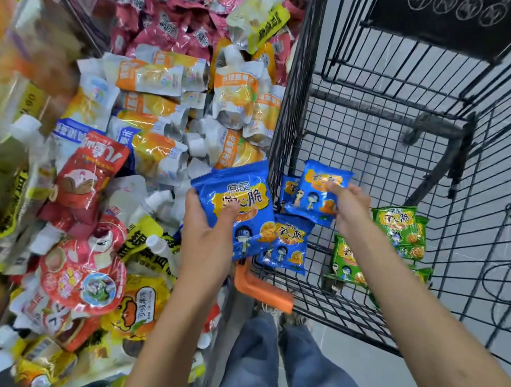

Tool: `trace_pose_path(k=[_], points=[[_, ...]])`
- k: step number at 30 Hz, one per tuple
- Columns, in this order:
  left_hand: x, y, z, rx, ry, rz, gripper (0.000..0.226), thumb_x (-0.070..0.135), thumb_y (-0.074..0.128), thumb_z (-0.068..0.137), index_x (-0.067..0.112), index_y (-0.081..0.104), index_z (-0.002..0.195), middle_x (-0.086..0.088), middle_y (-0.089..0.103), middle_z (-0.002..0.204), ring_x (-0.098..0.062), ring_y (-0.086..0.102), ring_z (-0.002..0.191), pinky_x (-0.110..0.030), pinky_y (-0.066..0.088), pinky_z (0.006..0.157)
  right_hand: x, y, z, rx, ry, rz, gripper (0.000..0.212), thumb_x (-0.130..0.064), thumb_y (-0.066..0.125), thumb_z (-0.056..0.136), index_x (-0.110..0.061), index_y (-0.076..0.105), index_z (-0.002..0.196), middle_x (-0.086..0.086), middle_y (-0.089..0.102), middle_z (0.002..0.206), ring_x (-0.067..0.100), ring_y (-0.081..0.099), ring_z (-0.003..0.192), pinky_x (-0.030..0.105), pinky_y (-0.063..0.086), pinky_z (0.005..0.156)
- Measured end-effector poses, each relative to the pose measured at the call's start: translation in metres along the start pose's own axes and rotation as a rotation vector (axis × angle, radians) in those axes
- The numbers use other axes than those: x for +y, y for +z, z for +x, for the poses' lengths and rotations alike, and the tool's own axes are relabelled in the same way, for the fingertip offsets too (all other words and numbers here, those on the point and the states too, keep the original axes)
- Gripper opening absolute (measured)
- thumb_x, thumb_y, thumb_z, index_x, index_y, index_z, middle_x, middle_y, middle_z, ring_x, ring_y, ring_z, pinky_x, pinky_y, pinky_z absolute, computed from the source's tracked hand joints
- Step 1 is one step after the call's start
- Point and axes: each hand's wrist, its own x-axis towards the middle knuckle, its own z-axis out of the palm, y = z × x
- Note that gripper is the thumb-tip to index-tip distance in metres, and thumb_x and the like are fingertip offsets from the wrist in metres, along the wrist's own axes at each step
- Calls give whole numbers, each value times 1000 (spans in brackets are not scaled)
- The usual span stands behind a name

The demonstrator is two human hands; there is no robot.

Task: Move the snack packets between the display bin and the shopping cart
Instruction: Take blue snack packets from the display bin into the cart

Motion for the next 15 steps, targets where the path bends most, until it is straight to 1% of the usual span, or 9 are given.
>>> trace_pose_path(k=[1,4,5,7,8,11,13,14,15], points=[[0,1,0,2,1,-3,47,28,54,94,26,36,137,-2,48,142,-24,47,129,-51,38,106,8,6,11,7,25,-74,16,-7,65,85,-10,52,94,8,61,92,17,59,66,25,52,47],[0,3,0,31,-6,2,31,24,56,93,20,44,122,-2,64,116,-22,63,107,-50,48,95,25,25,36,-1,-1,-211,17,-8,69,82,-13,53,82,11,60,98,19,59,63,26,53,45],[-1,4,0,43,-17,-2,31,23,56,92,19,44,120,-4,66,113,-23,65,103,-52,49,94,29,29,41,17,-23,-262,15,-11,70,82,-13,56,88,11,61,103,22,63,71,29,56,55],[-1,4,0,51,-12,-6,29,23,58,92,18,45,117,-5,66,111,-26,64,103,-54,49,92,31,30,45,108,-104,-493,39,-25,72,81,-9,58,114,11,62,114,27,62,97,35,52,79],[-1,5,0,49,5,-10,24,23,58,92,20,47,112,-4,67,109,-27,65,101,-55,49,91,30,30,44,149,-150,-620,47,-32,72,80,-9,58,119,10,63,114,26,61,102,34,48,82],[-1,7,-3,38,66,-21,15,26,60,90,24,49,99,0,71,98,-23,69,94,-53,53,86,24,25,31,168,-239,-802,45,-41,67,83,-9,60,114,10,65,103,27,61,102,34,46,81],[1,10,-6,41,123,1,18,35,62,87,26,50,96,2,71,94,-21,69,91,-53,53,84,17,24,16,177,-310,-805,43,-39,58,89,-9,56,121,10,60,115,28,56,109,35,43,88],[2,12,-8,37,151,15,21,39,63,85,27,51,95,3,71,92,-22,69,90,-54,53,84,13,24,5,166,-368,-732,36,-35,54,91,-10,57,118,9,60,113,26,56,106,34,43,88],[3,14,-9,30,174,34,21,42,64,84,28,51,94,4,71,91,-22,69,90,-54,52,84,9,24,-9,117,-420,-587,26,-31,51,93,-12,60,109,4,62,103,22,58,96,32,45,83]])
